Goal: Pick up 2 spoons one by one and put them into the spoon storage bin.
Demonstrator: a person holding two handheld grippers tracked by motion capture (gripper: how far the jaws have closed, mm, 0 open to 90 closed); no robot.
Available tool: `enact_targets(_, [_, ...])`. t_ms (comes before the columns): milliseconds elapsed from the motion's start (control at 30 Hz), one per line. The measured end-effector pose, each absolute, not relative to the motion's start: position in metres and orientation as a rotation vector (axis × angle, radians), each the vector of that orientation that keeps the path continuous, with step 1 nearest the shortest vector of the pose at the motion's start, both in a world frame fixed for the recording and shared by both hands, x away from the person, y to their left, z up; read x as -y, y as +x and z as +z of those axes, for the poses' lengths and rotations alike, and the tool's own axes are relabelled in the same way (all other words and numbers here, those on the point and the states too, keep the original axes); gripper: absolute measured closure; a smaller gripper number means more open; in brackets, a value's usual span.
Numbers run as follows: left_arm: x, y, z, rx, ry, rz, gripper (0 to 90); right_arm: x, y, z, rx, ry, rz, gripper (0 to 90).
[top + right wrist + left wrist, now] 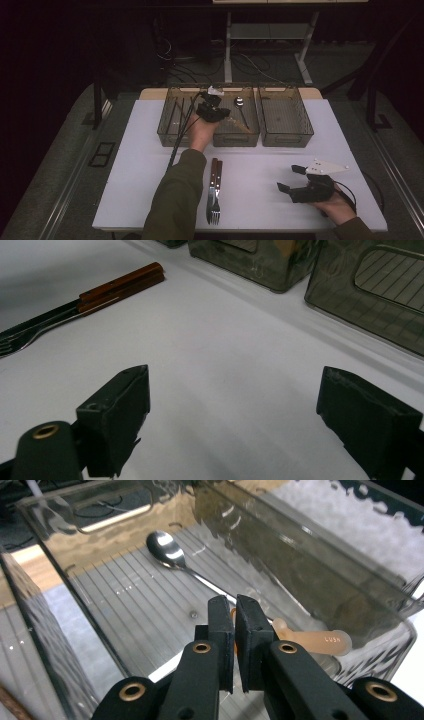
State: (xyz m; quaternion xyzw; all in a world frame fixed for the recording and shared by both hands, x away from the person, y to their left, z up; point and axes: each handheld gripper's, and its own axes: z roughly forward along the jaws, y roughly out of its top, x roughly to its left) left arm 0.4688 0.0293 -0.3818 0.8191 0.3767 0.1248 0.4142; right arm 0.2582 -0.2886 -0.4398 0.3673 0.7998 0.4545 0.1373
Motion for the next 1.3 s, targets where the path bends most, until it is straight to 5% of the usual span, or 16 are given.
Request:
enact_targets(433, [-0.029, 0.47, -0.384, -0.964, 2.056, 0.286, 82.5, 0.289, 0.258, -0.44, -2.311, 1.056, 1.315, 14.0])
enact_targets(800, [-0.038, 0.463, -0.369, -0.929, 2.033, 0.317, 61.3, 0.289, 0.259, -0.44, -2.313, 1.06, 1.313, 14.0])
enact_targets(1300, [-0.059, 0.411, -0.354, -0.836, 1.978, 0.202, 35.5, 0.289, 0.26, -0.441, -2.31, 1.073, 1.314, 14.0])
